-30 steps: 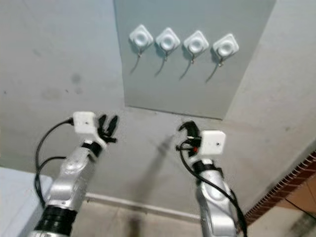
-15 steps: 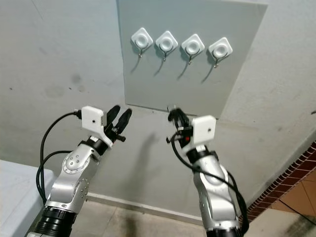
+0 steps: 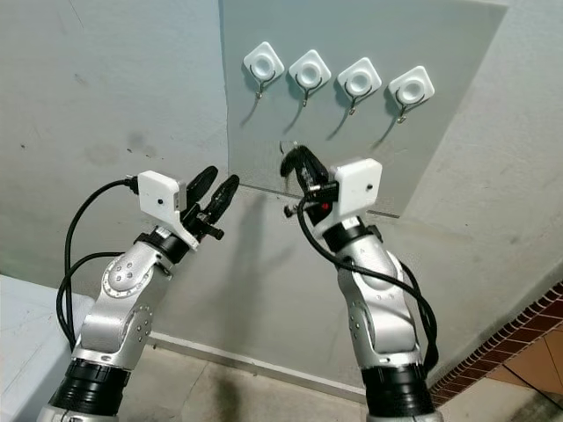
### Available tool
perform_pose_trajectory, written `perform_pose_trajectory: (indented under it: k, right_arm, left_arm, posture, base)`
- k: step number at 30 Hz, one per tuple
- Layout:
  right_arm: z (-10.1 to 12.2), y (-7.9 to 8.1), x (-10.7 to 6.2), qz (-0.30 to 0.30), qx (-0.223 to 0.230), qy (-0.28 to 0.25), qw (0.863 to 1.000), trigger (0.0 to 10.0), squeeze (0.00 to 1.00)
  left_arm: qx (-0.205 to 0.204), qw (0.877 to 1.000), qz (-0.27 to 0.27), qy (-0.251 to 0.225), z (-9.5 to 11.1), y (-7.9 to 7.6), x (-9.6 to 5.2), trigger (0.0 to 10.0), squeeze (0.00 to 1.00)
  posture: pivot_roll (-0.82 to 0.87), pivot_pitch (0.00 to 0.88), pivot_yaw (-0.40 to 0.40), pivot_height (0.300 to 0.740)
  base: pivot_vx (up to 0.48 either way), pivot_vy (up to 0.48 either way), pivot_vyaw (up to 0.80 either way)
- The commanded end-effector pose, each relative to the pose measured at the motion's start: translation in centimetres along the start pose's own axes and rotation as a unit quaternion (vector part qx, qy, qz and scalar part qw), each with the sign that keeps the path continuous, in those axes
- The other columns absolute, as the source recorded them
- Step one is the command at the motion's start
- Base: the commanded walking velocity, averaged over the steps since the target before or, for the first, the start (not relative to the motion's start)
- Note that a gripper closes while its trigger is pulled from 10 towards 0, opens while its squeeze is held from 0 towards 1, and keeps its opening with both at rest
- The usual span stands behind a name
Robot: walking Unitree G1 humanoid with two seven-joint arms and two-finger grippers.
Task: Hang keys on a hook
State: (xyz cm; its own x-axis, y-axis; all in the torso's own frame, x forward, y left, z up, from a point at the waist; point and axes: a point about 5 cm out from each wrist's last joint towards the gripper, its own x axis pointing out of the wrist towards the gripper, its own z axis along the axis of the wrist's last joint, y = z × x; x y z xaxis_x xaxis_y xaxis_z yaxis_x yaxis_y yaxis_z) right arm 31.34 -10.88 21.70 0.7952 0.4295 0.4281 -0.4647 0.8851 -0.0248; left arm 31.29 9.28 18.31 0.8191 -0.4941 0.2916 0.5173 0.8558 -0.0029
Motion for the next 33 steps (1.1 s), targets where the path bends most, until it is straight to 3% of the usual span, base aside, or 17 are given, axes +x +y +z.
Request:
perform_pose_trajectory:
  k: [1, 11, 14, 25, 33]
  right_arm:
    - [0.7, -0.3, 0.7, -0.004, 0.004, -0.013, 1.0, 10.0, 0.0]
    - [1.8, -0.4, 2.5, 0.0, 0.008, -0.037, 0.999, 10.0, 0.0]
    - [1.8, 0.3, 3.3, 0.024, 0.02, -0.032, 0.999, 10.0, 0.0]
    - [1.8, 1.2, 4.8, 0.055, 0.031, -0.028, 0.998, 10.0, 0.0]
    - [1.8, 0.9, 5.8, 0.044, 0.045, -0.025, 0.998, 10.0, 0.0]
  left_arm:
    - [0.006, 1.0, -0.018, -0.021, 1.3, -0.5, 0.7, 10.0, 0.0]
    - [0.008, 0.999, -0.035, -0.035, 2.0, -1.4, 1.3, 10.0, 0.0]
    - [0.007, 0.999, -0.036, -0.039, 2.3, -1.5, 1.3, 10.0, 0.0]
    - [0.007, 0.998, -0.03, -0.049, 3.0, -1.2, 1.2, 10.0, 0.0]
    - [0.005, 0.998, -0.023, -0.05, 3.1, -1.1, 1.0, 10.0, 0.0]
  posture:
    - [0.1, 0.0, -0.06, 0.736]
    - [0.1, 0.0, -0.061, 0.736]
    - [0.1, 0.0, -0.065, 0.736]
    - [0.11, 0.0, -0.073, 0.736]
    - [0.12, 0.0, -0.077, 0.736]
  base:
    - [0.0, 0.0, 0.0]
    - [0.0, 0.0, 0.0]
    - [0.0, 0.0, 0.0]
    - [0.0, 0.0, 0.0]
    - [0.0, 0.0, 0.0]
